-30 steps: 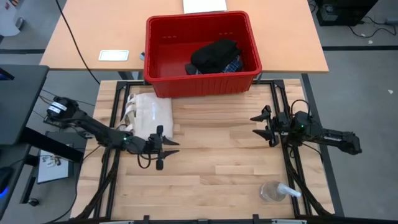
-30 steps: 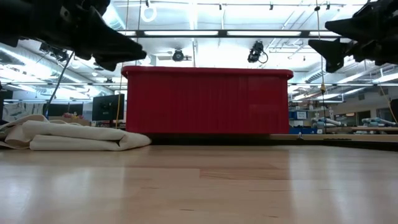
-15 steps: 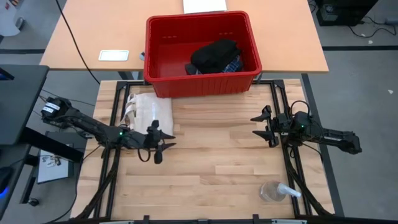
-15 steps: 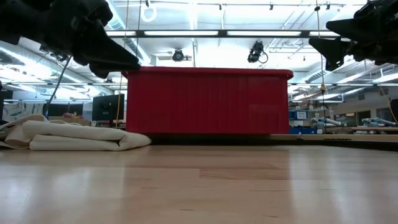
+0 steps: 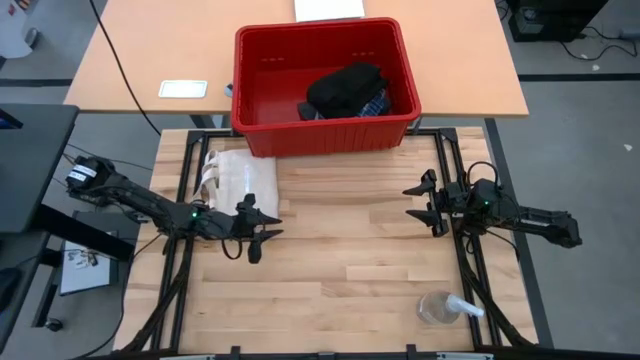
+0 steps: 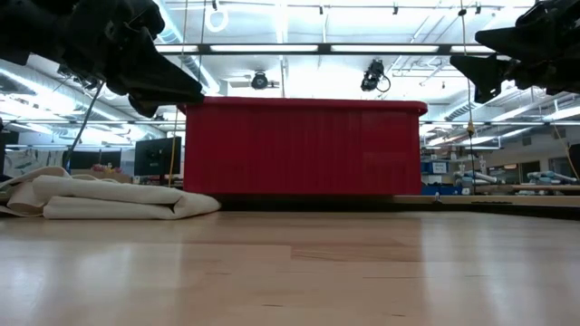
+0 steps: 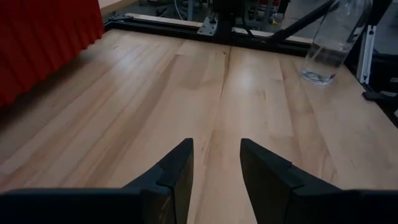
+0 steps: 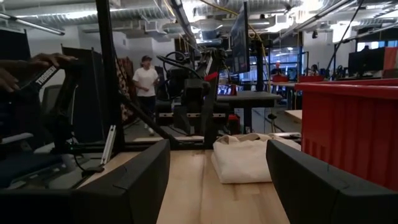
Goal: Fold laundry
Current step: Return to Home Position
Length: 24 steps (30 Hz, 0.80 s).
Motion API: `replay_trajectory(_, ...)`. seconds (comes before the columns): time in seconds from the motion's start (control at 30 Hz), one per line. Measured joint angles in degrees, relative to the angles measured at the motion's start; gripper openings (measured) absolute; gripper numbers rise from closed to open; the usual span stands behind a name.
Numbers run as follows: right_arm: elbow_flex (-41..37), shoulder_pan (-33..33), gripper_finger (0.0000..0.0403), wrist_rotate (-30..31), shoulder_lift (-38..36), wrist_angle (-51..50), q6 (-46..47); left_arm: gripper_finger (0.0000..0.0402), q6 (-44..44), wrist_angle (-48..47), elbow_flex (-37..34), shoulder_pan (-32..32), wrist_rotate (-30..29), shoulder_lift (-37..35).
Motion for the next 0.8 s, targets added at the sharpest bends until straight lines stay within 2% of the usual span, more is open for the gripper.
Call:
replay_trajectory(0.2, 0.0, 0.0, 0.0272, -0.03, 0.0, 0.0, 0.0, 0.0135, -0.02, -5.96, 0.08, -0.83, 0.03, -3.78)
replay_trajectory(0.47, 0.0, 0.0, 0.0272, -0.02, 0.0, 0.02, 0.0, 0.0135, 0.0, -24.68, 0.03, -3.67, 0.17, -14.98)
replay_trajectory(0.8, 0.0, 0.0, 0.0272, -0.03, 0.0, 0.0, 0.0, 0.0135, -0.01, -29.08, 0.02, -3.43, 0.68, -27.64)
